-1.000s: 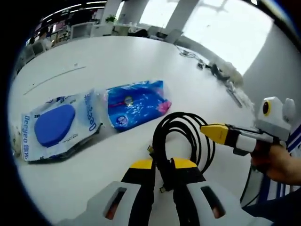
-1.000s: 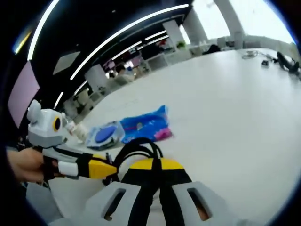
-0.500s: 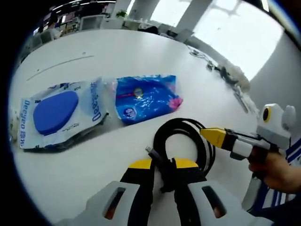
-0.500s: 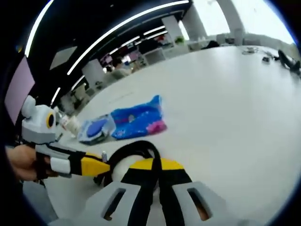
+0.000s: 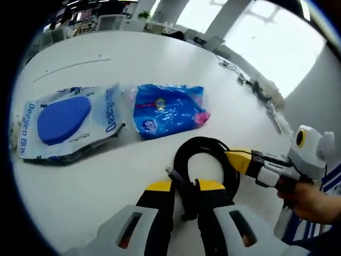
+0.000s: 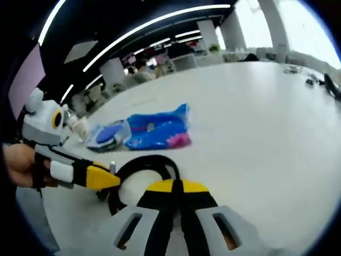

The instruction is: Arrange the tabletop items into an orderly group along one side of the table until the central work area is clear of visible clutter.

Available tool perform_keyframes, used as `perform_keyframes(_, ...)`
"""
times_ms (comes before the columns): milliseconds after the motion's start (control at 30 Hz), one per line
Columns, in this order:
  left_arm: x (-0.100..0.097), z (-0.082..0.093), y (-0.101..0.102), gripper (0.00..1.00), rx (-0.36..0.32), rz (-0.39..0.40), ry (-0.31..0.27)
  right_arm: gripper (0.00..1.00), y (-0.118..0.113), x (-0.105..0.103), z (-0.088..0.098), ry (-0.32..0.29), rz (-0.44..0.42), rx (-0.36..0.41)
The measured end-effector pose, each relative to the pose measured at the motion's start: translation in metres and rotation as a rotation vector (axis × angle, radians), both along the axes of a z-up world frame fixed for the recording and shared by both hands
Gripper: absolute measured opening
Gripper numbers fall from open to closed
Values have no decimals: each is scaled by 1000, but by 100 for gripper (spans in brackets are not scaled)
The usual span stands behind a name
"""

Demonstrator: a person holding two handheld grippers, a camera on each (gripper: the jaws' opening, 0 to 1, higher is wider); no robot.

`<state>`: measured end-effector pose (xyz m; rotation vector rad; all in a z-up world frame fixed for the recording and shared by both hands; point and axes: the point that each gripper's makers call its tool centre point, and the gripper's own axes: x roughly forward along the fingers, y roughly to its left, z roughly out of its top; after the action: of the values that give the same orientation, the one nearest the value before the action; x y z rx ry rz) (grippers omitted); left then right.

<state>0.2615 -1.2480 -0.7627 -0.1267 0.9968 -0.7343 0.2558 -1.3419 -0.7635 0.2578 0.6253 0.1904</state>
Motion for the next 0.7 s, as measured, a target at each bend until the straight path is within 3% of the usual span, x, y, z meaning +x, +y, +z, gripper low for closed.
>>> perform_keyframes(333,0,0,0,15,9,-11,-15,0,1,0,-1,6,24,-39)
perform_keyframes(400,-1,1,1,18,23,-19,-28,2,2,1,0,-17,54,-48)
perform_keyframes(467,0,4,2,25,38,-22,-63,9,-4,2,1,-24,19,-42)
perform_keyframes(533,0,6,4,31,46,-22,-77,19,-10,2,9,-68,11,-75)
perform_keyframes(600,2,7,10,36,58,-3,-96,31,-8,2,16,-95,17,-47)
perform_keyframes(700,4,8,16,45,37,32,-110,37,-5,4,24,-121,35,-34)
